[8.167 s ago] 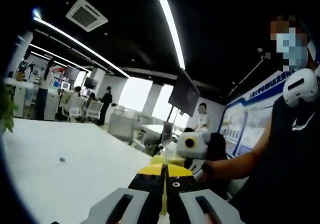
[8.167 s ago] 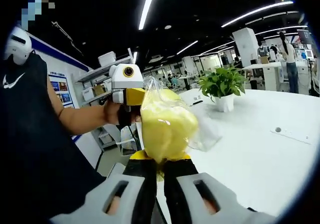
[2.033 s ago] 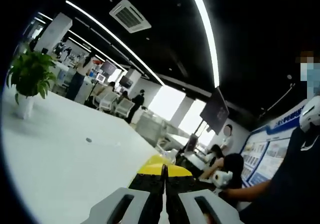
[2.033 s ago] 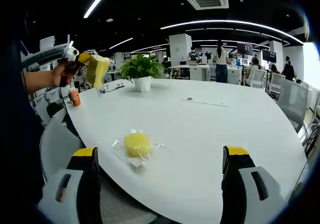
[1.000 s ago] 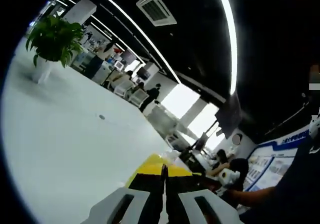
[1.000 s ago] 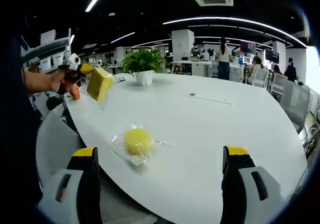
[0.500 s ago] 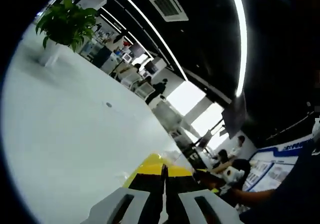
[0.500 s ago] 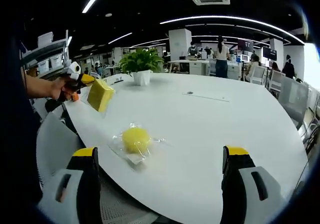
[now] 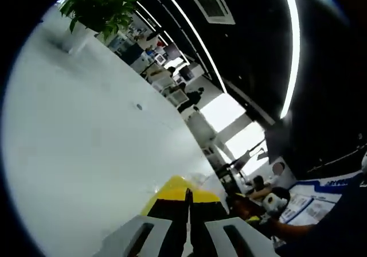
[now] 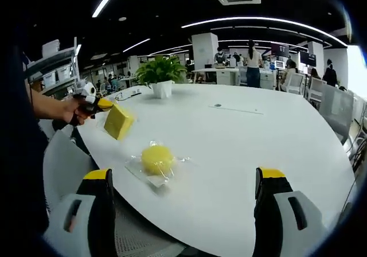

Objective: Compare the silicone blocks by pressing each to a similar depth, holding the contact briefly, and releasing to observe deformation and rebound differences across the visible hardness samples.

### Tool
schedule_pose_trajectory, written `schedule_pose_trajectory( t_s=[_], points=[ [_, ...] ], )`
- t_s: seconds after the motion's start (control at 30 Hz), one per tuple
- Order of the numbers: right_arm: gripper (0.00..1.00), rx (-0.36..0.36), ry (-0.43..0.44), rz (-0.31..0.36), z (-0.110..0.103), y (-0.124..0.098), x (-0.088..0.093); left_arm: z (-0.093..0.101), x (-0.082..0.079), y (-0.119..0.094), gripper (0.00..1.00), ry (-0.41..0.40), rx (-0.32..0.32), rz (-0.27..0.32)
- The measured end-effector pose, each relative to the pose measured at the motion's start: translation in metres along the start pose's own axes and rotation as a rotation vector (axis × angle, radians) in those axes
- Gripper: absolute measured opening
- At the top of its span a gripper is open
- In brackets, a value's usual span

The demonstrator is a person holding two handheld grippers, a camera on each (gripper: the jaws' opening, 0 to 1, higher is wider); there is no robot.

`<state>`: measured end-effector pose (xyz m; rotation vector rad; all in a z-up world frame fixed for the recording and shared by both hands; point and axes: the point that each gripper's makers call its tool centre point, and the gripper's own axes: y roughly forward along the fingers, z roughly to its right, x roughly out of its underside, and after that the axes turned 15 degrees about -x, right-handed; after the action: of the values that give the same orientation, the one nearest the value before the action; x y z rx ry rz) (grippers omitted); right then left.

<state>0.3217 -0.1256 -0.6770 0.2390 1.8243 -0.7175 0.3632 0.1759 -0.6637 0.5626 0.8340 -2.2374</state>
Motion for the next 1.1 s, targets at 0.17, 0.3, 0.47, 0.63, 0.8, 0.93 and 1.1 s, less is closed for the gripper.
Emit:
schedule_pose_trajectory(
  t_s=[0.17, 0.3, 0.47, 0.63, 0.8, 0.93, 1.1],
  points=[
    [0.96, 0.001, 0.004, 0.001, 0.001, 0.000, 0.001, -0.014, 0.006, 0.006, 0.00, 0.007, -0.043, -0.019],
    [0.96, -0.005, 0.004, 0.004, -0.001, 0.000, 0.000, -0.025, 0.008, 0.009, 0.00, 0.019, -0.066, -0.028],
    [0.96, -0.011, 0.009, 0.003, -0.001, 0.001, 0.001, -0.040, 0.012, 0.013, 0.00, 0.051, -0.095, -0.041],
    [0.96, -0.014, 0.022, 0.005, -0.001, 0.001, 0.004, -0.061, 0.004, 0.020, 0.00, 0.054, -0.137, -0.023],
    [0.96, -0.018, 0.032, 0.001, -0.002, 0.003, 0.008, -0.076, 0.003, 0.025, 0.00, 0.126, -0.178, -0.031],
    [0.96, -0.021, 0.038, -0.008, -0.002, 0.004, 0.011, -0.084, -0.001, 0.031, 0.00, 0.150, -0.194, -0.031],
    [0.96, -0.023, 0.049, -0.009, 0.000, 0.006, 0.011, -0.098, -0.001, 0.039, 0.00, 0.235, -0.205, -0.053]
  ],
)
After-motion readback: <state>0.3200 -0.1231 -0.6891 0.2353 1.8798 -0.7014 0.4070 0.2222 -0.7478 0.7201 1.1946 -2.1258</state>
